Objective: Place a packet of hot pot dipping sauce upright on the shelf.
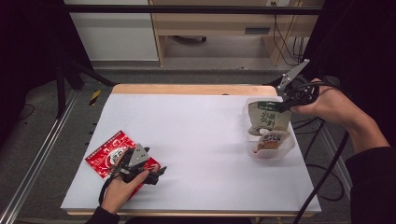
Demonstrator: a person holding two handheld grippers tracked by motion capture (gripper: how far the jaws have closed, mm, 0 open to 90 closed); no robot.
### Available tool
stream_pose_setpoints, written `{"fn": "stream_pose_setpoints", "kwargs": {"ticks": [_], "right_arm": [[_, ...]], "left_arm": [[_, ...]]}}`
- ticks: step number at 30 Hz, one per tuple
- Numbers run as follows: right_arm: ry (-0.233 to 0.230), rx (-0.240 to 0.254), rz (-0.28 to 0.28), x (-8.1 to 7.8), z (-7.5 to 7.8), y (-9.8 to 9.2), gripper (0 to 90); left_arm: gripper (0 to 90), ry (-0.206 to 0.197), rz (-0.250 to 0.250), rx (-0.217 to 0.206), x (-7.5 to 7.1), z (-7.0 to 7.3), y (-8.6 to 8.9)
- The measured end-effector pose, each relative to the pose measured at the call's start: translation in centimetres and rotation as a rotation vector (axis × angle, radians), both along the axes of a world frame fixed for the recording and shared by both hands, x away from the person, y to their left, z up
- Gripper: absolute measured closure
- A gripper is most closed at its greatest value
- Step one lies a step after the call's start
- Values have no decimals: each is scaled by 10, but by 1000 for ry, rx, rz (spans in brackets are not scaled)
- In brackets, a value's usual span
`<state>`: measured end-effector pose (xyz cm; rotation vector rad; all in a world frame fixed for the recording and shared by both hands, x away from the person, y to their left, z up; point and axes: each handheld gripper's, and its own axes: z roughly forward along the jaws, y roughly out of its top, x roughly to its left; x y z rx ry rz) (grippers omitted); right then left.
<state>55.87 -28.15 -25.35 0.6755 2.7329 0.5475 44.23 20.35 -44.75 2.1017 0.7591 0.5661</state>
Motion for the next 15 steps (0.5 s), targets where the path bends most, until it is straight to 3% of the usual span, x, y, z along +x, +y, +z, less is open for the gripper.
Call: {"fn": "stream_pose_setpoints", "kwargs": {"ticks": [15], "right_arm": [[42,-3,-3,4,-28,-2,900]], "left_arm": [[65,8,-5,6,0,-1,-1]]}}
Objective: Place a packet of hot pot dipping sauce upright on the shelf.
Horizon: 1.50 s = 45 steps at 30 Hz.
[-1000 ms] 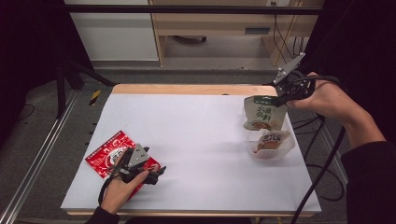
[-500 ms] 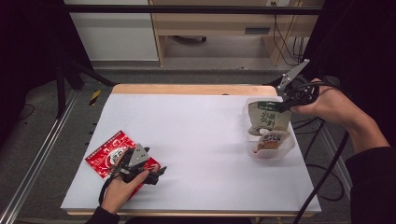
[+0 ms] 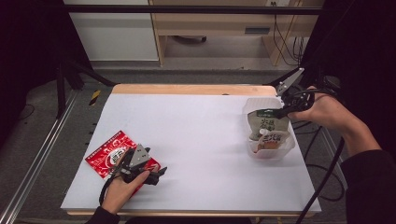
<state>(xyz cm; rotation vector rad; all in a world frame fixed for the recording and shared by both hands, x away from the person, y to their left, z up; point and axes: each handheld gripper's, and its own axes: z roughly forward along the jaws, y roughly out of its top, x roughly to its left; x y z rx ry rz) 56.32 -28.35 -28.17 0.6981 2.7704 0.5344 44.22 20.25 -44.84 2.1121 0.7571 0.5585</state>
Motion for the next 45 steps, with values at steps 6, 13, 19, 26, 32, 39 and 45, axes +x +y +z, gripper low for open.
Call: {"fn": "stream_pose_setpoints", "kwargs": {"ticks": [6,13,19,26,32,39,45], "right_arm": [[18,-8,0,4,-12,0,900],[26,12,-15,6,-18,-2,900],[24,5,-11,4,-18,-3,900],[16,-25,0,4,-21,-1,896],[17,-44,0,4,-23,-2,890],[14,-48,-16,2,-25,-6,848],[-11,-27,-31,-1,-27,-10,653]], "left_arm": [[65,1,-1,-2,0,0,0],[65,3,-3,-2,0,-1,-1],[65,2,-2,0,0,-1,-1],[65,4,-4,1,0,-1,-1],[65,9,-6,2,0,-1,-2],[65,10,-4,3,0,-1,-2],[65,14,-8,7,0,-2,-2]]}}
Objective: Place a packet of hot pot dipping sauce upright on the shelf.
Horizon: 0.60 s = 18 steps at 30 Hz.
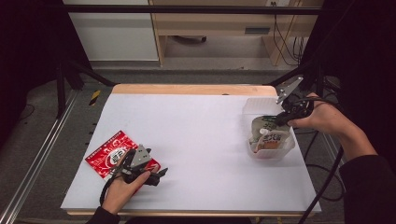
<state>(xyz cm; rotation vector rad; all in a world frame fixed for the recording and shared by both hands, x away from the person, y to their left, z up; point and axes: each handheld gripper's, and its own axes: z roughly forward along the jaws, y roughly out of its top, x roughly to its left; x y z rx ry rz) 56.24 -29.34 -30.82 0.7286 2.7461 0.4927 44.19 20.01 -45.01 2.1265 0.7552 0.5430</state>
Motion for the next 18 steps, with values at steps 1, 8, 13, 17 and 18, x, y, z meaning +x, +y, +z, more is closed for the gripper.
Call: {"fn": "stream_pose_setpoints", "kwargs": {"ticks": [1,8,13,17,18], "right_arm": [[-13,7,1,-1,1,1,609],[-122,32,6,-7,9,8,285],[-164,48,17,-13,21,16,215],[-208,62,26,-23,31,27,161],[-218,66,29,-27,33,31,152]], "left_arm": [[65,0,-1,2,0,0,0],[64,-1,2,6,0,0,1],[64,0,3,4,1,1,2],[63,3,3,2,1,1,3],[63,2,5,1,1,1,3]]}}
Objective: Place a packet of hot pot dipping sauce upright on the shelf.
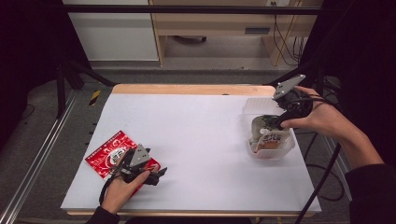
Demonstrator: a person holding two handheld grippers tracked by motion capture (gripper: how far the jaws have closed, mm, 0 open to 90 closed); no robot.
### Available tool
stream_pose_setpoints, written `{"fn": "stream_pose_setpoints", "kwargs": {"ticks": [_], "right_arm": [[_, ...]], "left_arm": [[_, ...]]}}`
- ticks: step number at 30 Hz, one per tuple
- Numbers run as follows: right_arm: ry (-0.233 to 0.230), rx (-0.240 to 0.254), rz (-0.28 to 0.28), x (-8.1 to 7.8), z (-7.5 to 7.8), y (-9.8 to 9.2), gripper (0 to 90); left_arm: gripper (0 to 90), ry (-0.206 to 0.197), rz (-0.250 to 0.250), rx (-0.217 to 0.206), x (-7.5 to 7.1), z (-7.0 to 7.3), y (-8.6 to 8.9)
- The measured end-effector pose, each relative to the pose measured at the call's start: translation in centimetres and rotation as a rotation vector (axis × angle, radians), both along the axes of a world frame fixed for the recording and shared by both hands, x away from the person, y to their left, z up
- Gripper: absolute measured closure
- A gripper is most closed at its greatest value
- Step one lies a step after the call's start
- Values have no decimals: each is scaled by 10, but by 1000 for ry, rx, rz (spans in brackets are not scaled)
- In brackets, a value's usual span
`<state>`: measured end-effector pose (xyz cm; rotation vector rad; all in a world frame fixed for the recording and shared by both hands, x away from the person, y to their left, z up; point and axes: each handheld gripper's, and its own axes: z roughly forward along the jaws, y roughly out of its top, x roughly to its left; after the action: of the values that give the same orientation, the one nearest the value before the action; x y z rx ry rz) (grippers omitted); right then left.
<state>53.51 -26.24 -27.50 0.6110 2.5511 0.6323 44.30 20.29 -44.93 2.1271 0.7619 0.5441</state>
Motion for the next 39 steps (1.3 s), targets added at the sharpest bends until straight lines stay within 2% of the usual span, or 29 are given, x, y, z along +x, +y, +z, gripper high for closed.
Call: {"fn": "stream_pose_setpoints", "kwargs": {"ticks": [1,8,11,15,18,23,26,31,39], "right_arm": [[-22,10,12,-5,3,5,152],[-71,59,39,-35,7,36,119],[-92,63,56,-51,2,51,136],[-103,91,63,-72,-10,69,158],[-100,147,61,-88,-24,80,182],[-111,176,71,-111,-50,94,215],[-95,204,80,-120,-66,102,225],[-75,225,78,-130,-92,112,235],[-79,244,58,-136,-136,132,251]], "left_arm": [[61,2,-2,3,0,0,1],[59,11,6,1,1,4,5],[58,13,17,-6,3,6,10],[58,15,33,-2,6,10,18],[54,6,28,47,9,12,25],[53,16,56,62,11,15,43],[53,12,76,75,12,19,56],[56,21,115,74,12,26,74],[62,32,190,52,10,30,104]]}}
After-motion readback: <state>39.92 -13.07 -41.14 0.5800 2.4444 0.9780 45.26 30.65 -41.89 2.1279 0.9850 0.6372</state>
